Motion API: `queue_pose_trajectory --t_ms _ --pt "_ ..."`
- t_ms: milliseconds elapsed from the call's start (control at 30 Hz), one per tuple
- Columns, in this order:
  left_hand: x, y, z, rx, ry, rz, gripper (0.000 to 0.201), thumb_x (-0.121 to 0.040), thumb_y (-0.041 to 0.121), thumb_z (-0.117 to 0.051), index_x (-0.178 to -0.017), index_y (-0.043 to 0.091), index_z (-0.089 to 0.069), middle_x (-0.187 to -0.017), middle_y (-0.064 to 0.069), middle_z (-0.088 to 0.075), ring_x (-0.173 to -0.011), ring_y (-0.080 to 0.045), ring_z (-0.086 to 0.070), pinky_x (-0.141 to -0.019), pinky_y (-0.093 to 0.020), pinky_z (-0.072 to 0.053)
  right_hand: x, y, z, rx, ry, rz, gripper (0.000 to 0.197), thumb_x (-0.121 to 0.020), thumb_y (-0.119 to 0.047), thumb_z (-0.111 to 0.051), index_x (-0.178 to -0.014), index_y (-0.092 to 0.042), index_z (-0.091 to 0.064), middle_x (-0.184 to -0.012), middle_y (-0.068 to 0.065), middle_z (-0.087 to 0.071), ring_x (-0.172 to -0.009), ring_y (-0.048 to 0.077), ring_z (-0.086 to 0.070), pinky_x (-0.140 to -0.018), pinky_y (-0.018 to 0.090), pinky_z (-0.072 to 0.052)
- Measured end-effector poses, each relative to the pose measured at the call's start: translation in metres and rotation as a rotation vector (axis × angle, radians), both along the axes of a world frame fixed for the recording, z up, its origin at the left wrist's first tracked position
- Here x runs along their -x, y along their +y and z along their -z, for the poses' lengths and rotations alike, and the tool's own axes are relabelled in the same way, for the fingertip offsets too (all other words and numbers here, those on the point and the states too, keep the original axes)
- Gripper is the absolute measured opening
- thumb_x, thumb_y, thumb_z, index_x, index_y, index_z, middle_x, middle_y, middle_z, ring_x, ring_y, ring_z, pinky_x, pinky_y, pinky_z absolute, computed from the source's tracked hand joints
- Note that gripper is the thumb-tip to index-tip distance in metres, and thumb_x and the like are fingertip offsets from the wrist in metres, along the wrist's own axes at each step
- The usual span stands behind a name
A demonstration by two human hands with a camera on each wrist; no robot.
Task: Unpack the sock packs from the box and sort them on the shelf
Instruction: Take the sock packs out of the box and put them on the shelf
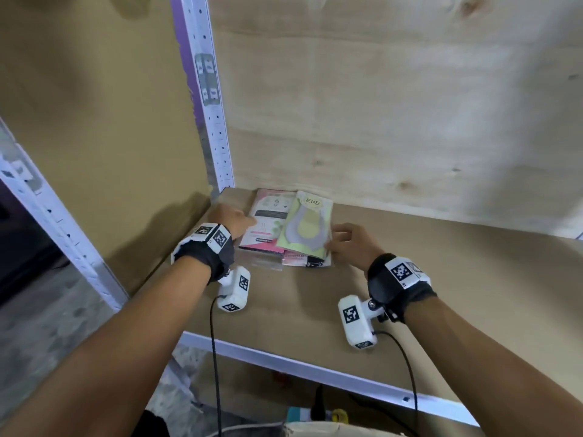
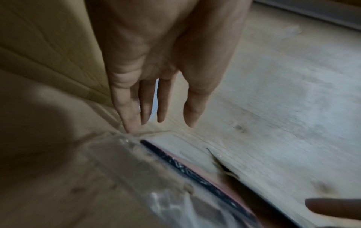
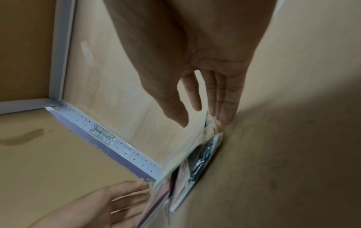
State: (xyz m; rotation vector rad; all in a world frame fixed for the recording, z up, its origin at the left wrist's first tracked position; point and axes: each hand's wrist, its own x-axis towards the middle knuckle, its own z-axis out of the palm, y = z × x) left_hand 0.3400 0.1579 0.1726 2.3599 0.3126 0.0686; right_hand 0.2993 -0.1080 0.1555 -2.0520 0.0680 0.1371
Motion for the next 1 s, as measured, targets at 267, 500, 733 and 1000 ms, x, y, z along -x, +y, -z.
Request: queue_pose_trajectory --t_ms 267,500,733,1000 --pt "0.113 -0.038 -0.041 0.122 -0.284 0.168 0.007 -0.086 0.016 -0.073 -0.087 0.021 -0.077 -0.094 0.007 -0.074 -0.094 -0.013 -0.069 -0.091 -0.025 -0.051 0.121 -0.042 -0.046 -0.086 -0.043 -0.082 0.016 -0.095 0.001 -0.057 -0.108 0.005 -0.065 -0.086 0.016 -0.067 -0.073 0.027 -0.063 -0.065 0.028 -0.054" --pt "0.25 -0.086 -0.044 0.203 -0.219 0.512 0.007 -0.089 0.022 -0.072 -0.083 0.021 -0.077 -0.097 0.012 -0.076 -0.095 -0.002 -0.068 -0.084 -0.006 -0.046 0.25 -0.078 -0.046 -0.013 -0.049 -0.16 0.013 -0.096 -0.007 -0.06 -0.104 0.002 -0.067 -0.083 0.015 -0.071 -0.068 0.021 -0.066 -0.062 0.025 -0.056" --pt "0.35 -0.134 0.025 0.119 -0.042 0.653 0.009 -0.088 0.024 -0.071 -0.084 0.019 -0.077 -0.081 0.012 -0.076 -0.082 -0.01 -0.071 -0.074 -0.022 -0.054 0.342 -0.098 0.003 0.162 0.015 -0.168 0.011 -0.094 -0.014 -0.063 -0.098 -0.006 -0.069 -0.081 0.009 -0.073 -0.068 0.019 -0.069 -0.068 0.03 -0.058" --pt "0.362 -0.171 0.141 -0.11 0.333 0.754 0.017 -0.09 0.025 -0.069 -0.094 0.011 -0.079 -0.096 -0.005 -0.077 -0.093 -0.024 -0.071 -0.085 -0.035 -0.057 0.369 -0.11 0.086 0.543 0.153 -0.31 0.016 -0.092 -0.024 -0.063 -0.102 -0.017 -0.073 -0.088 -0.007 -0.069 -0.082 0.01 -0.064 -0.084 0.025 -0.051"
